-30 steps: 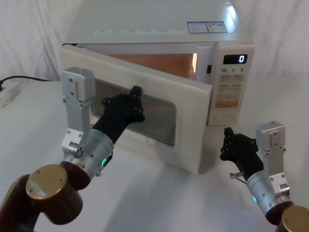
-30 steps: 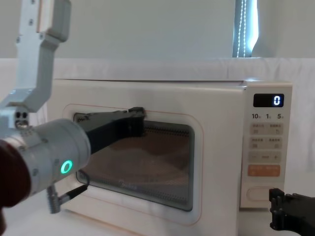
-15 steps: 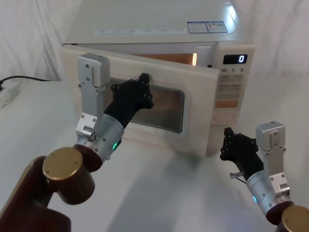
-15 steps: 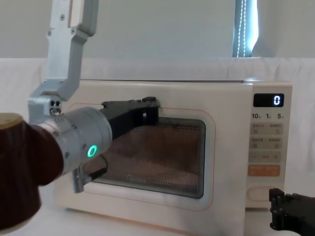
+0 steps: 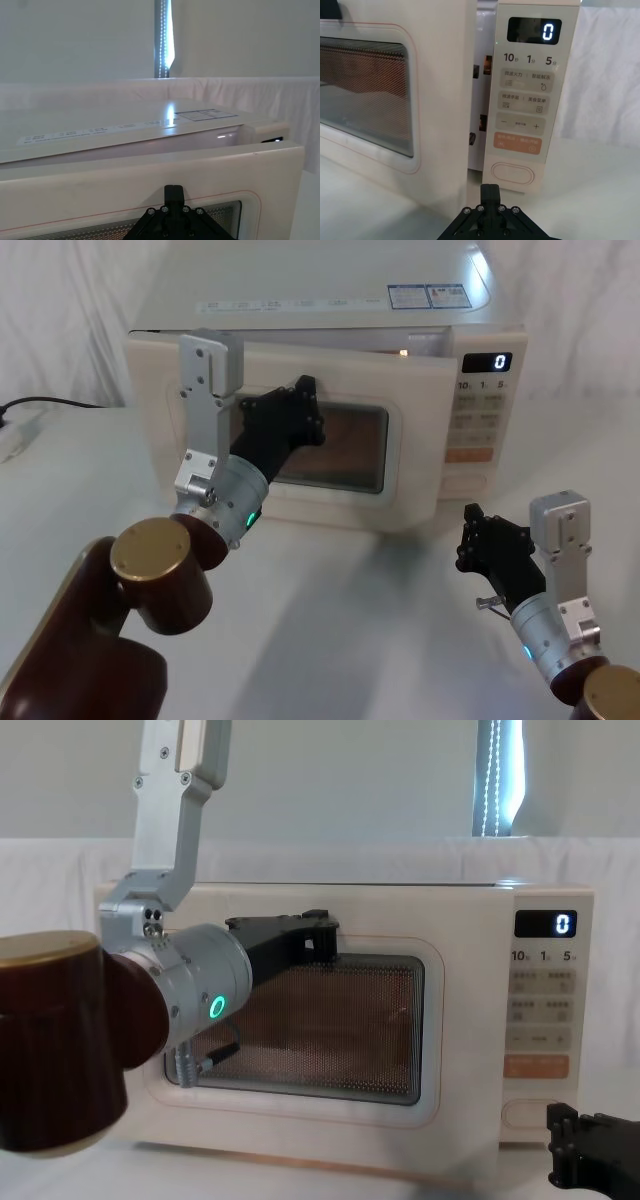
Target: Press the button to open the microwave door with one hand; close the microwave door with the other hand.
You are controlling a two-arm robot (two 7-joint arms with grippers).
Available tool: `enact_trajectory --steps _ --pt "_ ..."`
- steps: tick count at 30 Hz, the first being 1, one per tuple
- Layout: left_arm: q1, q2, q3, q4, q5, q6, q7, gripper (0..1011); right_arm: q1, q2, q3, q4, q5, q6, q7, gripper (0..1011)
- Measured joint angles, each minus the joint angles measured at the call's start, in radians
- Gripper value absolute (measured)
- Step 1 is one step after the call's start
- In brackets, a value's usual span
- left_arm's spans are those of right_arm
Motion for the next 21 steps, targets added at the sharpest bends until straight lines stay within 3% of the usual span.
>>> enact_trajectory --steps 21 --pt "-0.065 -0.034 -0.009 0.102 0.03 -0.024 0.015 0 0.0 0.0 0.0 0.0 0.0 0.0 0.0 0"
